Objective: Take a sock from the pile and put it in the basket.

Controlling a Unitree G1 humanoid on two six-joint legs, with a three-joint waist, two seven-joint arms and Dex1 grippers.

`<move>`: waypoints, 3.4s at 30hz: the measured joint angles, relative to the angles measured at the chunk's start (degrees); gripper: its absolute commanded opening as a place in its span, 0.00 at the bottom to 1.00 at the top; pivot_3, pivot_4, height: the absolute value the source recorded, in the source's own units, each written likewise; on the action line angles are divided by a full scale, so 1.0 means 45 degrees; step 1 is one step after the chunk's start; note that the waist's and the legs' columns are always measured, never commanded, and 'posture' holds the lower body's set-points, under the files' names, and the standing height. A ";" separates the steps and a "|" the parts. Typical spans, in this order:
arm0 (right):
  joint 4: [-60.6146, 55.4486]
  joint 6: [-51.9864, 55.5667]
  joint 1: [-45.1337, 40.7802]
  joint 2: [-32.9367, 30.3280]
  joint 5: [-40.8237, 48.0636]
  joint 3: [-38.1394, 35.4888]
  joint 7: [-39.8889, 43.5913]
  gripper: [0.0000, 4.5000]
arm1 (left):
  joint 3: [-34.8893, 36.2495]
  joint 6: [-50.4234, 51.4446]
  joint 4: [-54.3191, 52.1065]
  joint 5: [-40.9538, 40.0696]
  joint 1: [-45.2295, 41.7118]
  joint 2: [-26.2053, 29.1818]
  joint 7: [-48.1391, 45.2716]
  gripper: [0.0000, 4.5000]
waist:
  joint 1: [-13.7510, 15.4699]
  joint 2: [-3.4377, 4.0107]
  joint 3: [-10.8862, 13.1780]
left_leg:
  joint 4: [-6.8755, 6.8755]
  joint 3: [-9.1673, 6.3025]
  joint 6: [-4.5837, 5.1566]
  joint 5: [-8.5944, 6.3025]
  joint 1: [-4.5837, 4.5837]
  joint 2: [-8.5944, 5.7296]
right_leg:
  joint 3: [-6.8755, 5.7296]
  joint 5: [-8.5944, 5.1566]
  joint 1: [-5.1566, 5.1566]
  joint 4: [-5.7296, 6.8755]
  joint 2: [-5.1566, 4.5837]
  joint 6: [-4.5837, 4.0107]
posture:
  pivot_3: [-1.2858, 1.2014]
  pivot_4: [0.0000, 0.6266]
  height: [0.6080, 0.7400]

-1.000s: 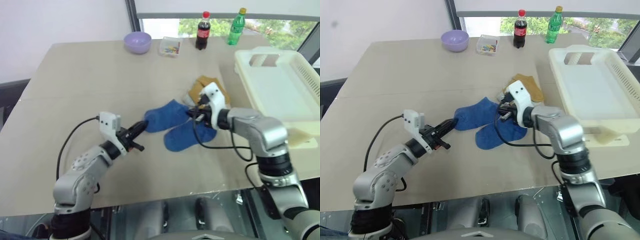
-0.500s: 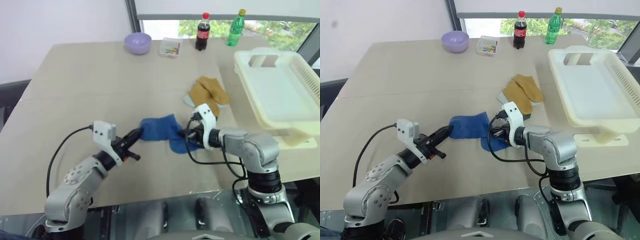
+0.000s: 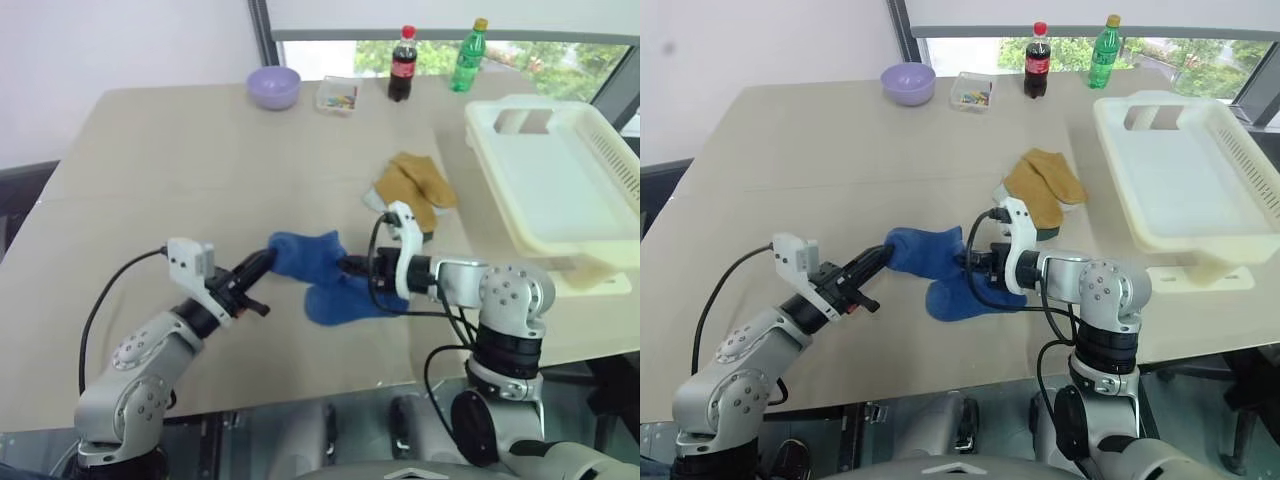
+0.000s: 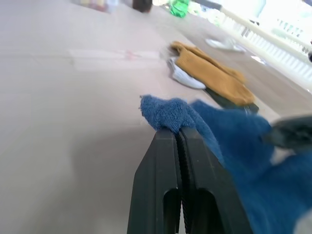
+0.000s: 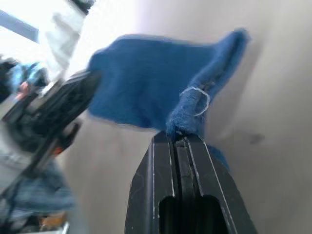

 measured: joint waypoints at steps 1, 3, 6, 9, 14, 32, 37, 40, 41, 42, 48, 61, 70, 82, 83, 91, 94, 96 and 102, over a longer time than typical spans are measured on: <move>0.0001 0.0000 0.0000 0.0000 0.0318 0.0021 -0.0432 0.00 | 0.0033 -0.0049 0.0039 -0.0038 -0.0009 0.0143 -0.0031 0.01 | -0.0017 0.0000 0.0000 | 0.0001 0.0003 0.0000 0.0000 0.0002 -0.0003 | 0.0003 0.0000 0.0000 0.0001 0.0001 0.0000 | 0.52 0.24 1.00; 0.0016 0.0000 0.0000 -0.0007 0.0315 0.0017 -0.0756 0.00 | 0.0014 -0.0072 0.0129 -0.0034 -0.0007 0.0148 -0.0059 0.01 | -0.0023 0.0001 0.0000 | 0.0000 0.0003 -0.0001 0.0001 0.0002 -0.0004 | 0.0002 -0.0001 -0.0001 0.0003 0.0003 0.0000 | 0.52 0.24 1.00; 0.0101 -0.0179 0.0016 -0.0250 0.0018 0.0147 -0.0999 0.00 | -0.0040 -0.0084 0.0186 -0.0032 0.0008 0.0145 -0.0056 0.01 | -0.0025 0.0000 0.0000 | 0.0000 0.0003 -0.0003 0.0002 0.0002 -0.0003 | 0.0002 -0.0001 -0.0002 0.0003 0.0008 0.0001 | 0.52 0.24 1.00; 0.0303 -0.0887 0.0051 -0.1168 -0.0479 0.0692 -0.0978 0.00 | -0.0162 -0.0101 0.0186 0.0041 0.0141 0.0147 -0.0063 0.01 | -0.0012 0.0000 0.0000 | 0.0005 0.0010 -0.0003 0.0002 0.0001 -0.0009 | 0.0006 -0.0001 0.0000 0.0002 0.0004 0.0002 | 0.52 0.24 1.00; 0.0635 -0.2086 0.0449 -0.2038 -0.0894 0.1423 -0.0641 0.40 | -0.0543 -0.0198 0.0241 0.0399 0.0331 0.0193 -0.0154 0.00 | -0.0028 0.0000 0.0000 | 0.0004 0.0011 -0.0002 0.0001 0.0003 -0.0003 | 0.0009 -0.0001 -0.0002 0.0003 0.0012 0.0002 | 0.52 0.24 1.00; 0.4440 -0.5272 -0.1069 -0.3153 -0.2087 0.3111 0.0805 0.46 | -0.1143 -0.0805 0.0713 0.1135 0.0246 0.0176 -0.0265 0.00 | -0.0028 -0.0002 -0.0001 | 0.0019 0.0022 -0.0001 0.0001 0.0006 0.0003 | 0.0017 0.0000 -0.0002 0.0012 0.0013 0.0003 | 0.52 0.24 1.00; 0.5290 -0.5263 -0.1588 -0.3089 -0.2068 0.3062 0.1122 0.46 | -0.1153 -0.0939 0.0714 0.1192 0.0293 0.0103 -0.0257 0.00 | -0.0025 -0.0002 -0.0001 | 0.0019 0.0025 0.0000 0.0001 0.0004 0.0005 | 0.0020 0.0000 -0.0001 0.0012 0.0011 0.0003 | 0.52 0.24 1.00; 0.5549 -0.5212 -0.1792 -0.3087 -0.2042 0.3004 0.1289 0.28 | -0.1154 -0.0966 0.0714 0.1269 0.0339 0.0070 -0.0248 0.00 | -0.0022 -0.0002 -0.0001 | 0.0020 0.0024 0.0000 0.0000 0.0003 0.0005 | 0.0020 0.0000 -0.0001 0.0012 0.0010 0.0003 | 0.52 0.24 1.00; 0.5601 -0.5208 -0.1804 -0.3069 -0.2035 0.3005 0.1303 0.15 | -0.1154 -0.0975 0.0714 0.1278 0.0357 0.0059 -0.0246 0.00 | -0.0017 -0.0001 -0.0001 | 0.0020 0.0022 0.0000 0.0000 0.0003 0.0005 | 0.0018 0.0000 -0.0001 0.0012 0.0010 0.0003 | 0.52 0.24 1.00; 0.5677 -0.5207 -0.1826 -0.3031 -0.2036 0.2998 0.1302 0.05 | -0.1154 -0.0989 0.0715 0.1290 0.0376 0.0049 -0.0245 0.00 | -0.0018 -0.0002 -0.0001 | 0.0020 0.0022 0.0000 0.0000 0.0002 0.0005 | 0.0019 0.0000 -0.0002 0.0012 0.0010 0.0003 | 0.52 0.24 1.00; 0.5742 -0.5156 -0.1831 -0.2871 -0.2029 0.2905 0.1297 0.01 | -0.1154 -0.1061 0.0714 0.1391 0.0591 -0.0061 -0.0244 0.00 | -0.0021 -0.0002 -0.0001 | 0.0020 0.0024 0.0001 0.0000 0.0002 0.0006 | 0.0020 0.0000 -0.0002 0.0012 0.0009 0.0003 | 0.52 0.24 1.00; 0.0554 -0.1218 -0.0970 -0.5118 0.0599 0.0449 0.1856 0.01 | -0.0983 -0.0694 -0.1906 -0.0608 0.2728 0.0047 -0.0500 0.00 | 0.0013 -0.0003 0.0000 | 0.0023 0.0008 0.0053 -0.0033 -0.0016 0.0015 | 0.0019 -0.0001 0.0003 -0.0024 -0.0017 0.0000 | 0.52 0.24 1.00; -0.2812 -0.0003 0.2571 -0.7048 0.4504 -0.1322 0.1166 0.01 | -0.1768 -0.1066 -0.2725 -0.0046 0.4179 -0.0414 0.0114 0.00 | 0.0028 0.0000 0.0001 | 0.0032 0.0004 0.0070 -0.0041 0.0004 0.0019 | 0.0025 -0.0032 0.0018 -0.0013 0.0007 -0.0049 | 0.52 0.24 1.00; -0.3237 -0.0003 0.3407 -0.6645 0.5889 -0.1493 -0.1345 0.01 | -0.2623 -0.2149 -0.2317 0.1512 0.4101 -0.0520 0.0301 0.00 | 0.0057 -0.0005 -0.0002 | 0.0061 0.0031 0.0073 -0.0042 0.0001 0.0027 | 0.0039 -0.0023 0.0015 -0.0002 0.0020 -0.0026 | 0.52 0.24 1.00; -0.3233 -0.0003 0.3405 -0.6615 0.5889 -0.1491 -0.1426 0.01 | -0.2624 -0.2153 -0.2253 0.1520 0.4042 -0.0520 0.0291 0.00 | 0.0051 -0.0005 -0.0002 | 0.0065 0.0031 0.0075 -0.0043 -0.0001 0.0027 | 0.0038 -0.0022 0.0015 -0.0002 0.0020 -0.0022 | 0.52 0.24 1.00; -0.3063 -0.0022 0.3384 -0.6580 0.5609 -0.1083 -0.1749 0.01 | -0.2701 -0.2032 -0.1645 0.1614 0.3946 -0.0513 0.0195 0.00 | 0.0034 -0.0004 -0.0002 | 0.0069 0.0031 0.0079 -0.0046 0.0001 0.0031 | 0.0037 -0.0018 0.0015 0.0003 0.0025 -0.0015 | 0.52 0.24 1.00; -0.3004 -0.0115 0.3383 -0.6584 0.5366 -0.0802 -0.1749 0.01 | -0.3127 -0.2051 -0.1393 0.1961 0.3828 -0.0373 0.0110 0.00 | 0.0043 -0.0005 -0.0002 | 0.0072 0.0031 0.0079 -0.0046 -0.0001 0.0029 | 0.0036 -0.0019 0.0016 0.0002 0.0024 -0.0015 | 0.52 0.24 1.00; -0.2856 -0.0268 0.3382 -0.6617 0.5150 -0.0626 -0.1734 0.07 | -0.3196 -0.2091 -0.1207 0.2151 0.3748 -0.0412 0.0048 0.00 | 0.0036 -0.0005 -0.0002 | 0.0074 0.0033 0.0080 -0.0046 -0.0002 0.0029 | 0.0039 -0.0019 0.0015 0.0002 0.0023 -0.0015 | 0.52 0.24 1.00; -0.2656 -0.0945 0.3382 -0.6679 0.4462 -0.0210 -0.1661 0.59 | -0.3195 -0.2317 -0.1113 0.2350 0.3497 -0.0479 0.0004 0.00 | 0.0030 -0.0005 -0.0002 | 0.0076 0.0033 0.0079 -0.0046 -0.0001 0.0030 | 0.0040 -0.0006 0.0014 0.0005 0.0024 0.0006 | 0.52 0.24 1.00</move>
